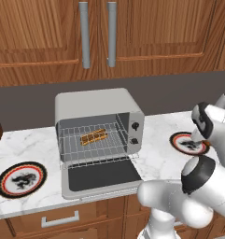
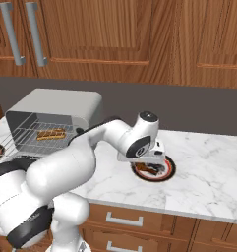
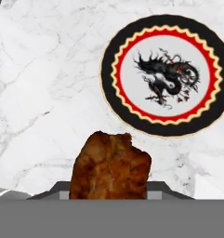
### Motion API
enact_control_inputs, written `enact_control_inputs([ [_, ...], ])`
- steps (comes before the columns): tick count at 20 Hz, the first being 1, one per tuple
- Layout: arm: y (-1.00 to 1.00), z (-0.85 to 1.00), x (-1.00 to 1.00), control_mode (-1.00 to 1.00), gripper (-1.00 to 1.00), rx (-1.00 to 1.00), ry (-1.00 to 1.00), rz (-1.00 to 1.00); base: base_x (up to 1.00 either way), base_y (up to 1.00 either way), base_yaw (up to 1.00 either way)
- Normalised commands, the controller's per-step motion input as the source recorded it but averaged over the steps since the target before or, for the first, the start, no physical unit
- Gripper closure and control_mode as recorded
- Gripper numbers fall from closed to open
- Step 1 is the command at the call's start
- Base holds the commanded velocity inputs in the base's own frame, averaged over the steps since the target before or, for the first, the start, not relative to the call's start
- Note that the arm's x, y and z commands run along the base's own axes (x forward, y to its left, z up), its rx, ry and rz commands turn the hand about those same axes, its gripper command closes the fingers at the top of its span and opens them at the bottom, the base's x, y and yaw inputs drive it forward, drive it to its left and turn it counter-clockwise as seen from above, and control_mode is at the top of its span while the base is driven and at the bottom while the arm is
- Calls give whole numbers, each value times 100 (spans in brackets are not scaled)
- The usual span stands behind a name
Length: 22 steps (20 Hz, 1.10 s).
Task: Open the toaster oven door. Place the hotdog bun on the bottom rack in the toaster oven and place the chicken drumstick on the top rack.
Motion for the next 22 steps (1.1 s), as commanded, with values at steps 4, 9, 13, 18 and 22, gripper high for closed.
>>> enact_control_inputs([
  [4, 39, 37, -22, -100, 100, 0, 0, 0, 0, 0, 0],
  [9, 46, 33, -15, -100, 100, 0, 0, 0, 0, 0, 0],
  [13, 44, 32, -20, -100, 100, 0, 0, 0, 0, 0, 0],
  [18, 44, 31, -17, -100, 100, 0, -1, 0, 0, 0, 0],
  [22, 47, 25, -15, -100, 100, 0, 0, 0, 0, 0, 0],
])
